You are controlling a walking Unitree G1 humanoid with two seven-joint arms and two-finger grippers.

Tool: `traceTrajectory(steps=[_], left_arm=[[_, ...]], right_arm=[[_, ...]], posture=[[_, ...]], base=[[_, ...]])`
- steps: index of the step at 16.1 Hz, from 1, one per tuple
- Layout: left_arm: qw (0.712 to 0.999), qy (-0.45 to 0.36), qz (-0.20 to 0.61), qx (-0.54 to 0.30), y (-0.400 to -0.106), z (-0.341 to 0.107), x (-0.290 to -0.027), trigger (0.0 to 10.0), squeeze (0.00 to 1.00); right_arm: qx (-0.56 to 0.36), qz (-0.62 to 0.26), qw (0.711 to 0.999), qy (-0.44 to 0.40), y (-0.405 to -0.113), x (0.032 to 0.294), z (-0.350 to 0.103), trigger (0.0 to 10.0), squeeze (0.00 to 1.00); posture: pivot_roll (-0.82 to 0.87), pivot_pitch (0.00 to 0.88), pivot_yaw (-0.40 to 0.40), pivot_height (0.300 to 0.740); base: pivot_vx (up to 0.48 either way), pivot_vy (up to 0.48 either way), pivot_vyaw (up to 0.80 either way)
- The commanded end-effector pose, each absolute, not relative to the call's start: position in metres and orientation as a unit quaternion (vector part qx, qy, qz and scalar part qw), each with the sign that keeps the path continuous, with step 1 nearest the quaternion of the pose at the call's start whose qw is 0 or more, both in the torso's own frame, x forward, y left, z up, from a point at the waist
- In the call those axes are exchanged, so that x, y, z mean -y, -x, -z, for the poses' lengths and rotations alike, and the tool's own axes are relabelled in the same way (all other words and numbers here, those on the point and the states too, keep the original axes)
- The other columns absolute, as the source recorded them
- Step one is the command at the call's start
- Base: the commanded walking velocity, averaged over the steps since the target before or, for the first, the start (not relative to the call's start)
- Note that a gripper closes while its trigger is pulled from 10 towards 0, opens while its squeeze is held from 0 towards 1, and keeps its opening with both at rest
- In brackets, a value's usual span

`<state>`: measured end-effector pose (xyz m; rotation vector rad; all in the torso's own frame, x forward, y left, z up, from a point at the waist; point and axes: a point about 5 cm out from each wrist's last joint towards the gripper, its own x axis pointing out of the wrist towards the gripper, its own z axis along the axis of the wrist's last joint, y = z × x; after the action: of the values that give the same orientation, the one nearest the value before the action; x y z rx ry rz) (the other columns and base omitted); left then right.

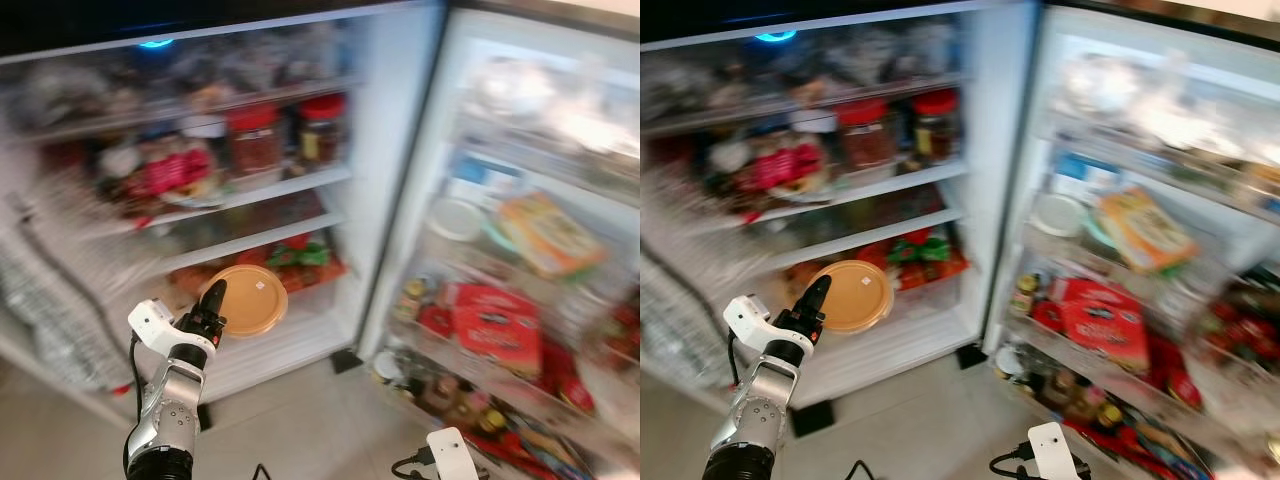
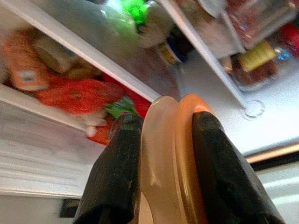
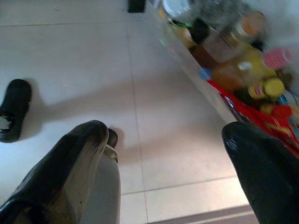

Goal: Restocking fridge

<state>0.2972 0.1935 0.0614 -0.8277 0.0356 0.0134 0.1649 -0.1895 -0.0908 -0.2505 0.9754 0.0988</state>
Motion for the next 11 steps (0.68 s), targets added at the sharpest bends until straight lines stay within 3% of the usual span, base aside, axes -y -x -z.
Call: traceTrajectory(steps=[1,5,11], left_arm=[[0.920,0.393,0.004,-0.017,-0.3001,-0.0666,-0.1903,10.0,0.00],[0.921,0.390,0.006,-0.023,-0.3001,-0.0650,-0.1896,10.0,0.00],[0.919,0.392,0.003,-0.030,-0.2995,-0.0638,-0.1900,10.0,0.00]], right_arm=[[-0.479,-0.042,0.869,0.117,-0.1582,0.1903,0.0938,10.0,0.00],[-0.484,-0.044,0.866,0.118,-0.1550,0.1902,0.0951,10.0,0.00],[-0.489,-0.043,0.864,0.115,-0.1524,0.1883,0.0965,10.0,0.00]], posture=[[-0.14,0.048,-0.022,0.740],[-0.13,0.043,-0.021,0.740],[-0.13,0.054,-0.019,0.740]], base=[[0.000,0.000,0.80],[0.000,0.000,0.79],[0.000,0.000,0.00]])
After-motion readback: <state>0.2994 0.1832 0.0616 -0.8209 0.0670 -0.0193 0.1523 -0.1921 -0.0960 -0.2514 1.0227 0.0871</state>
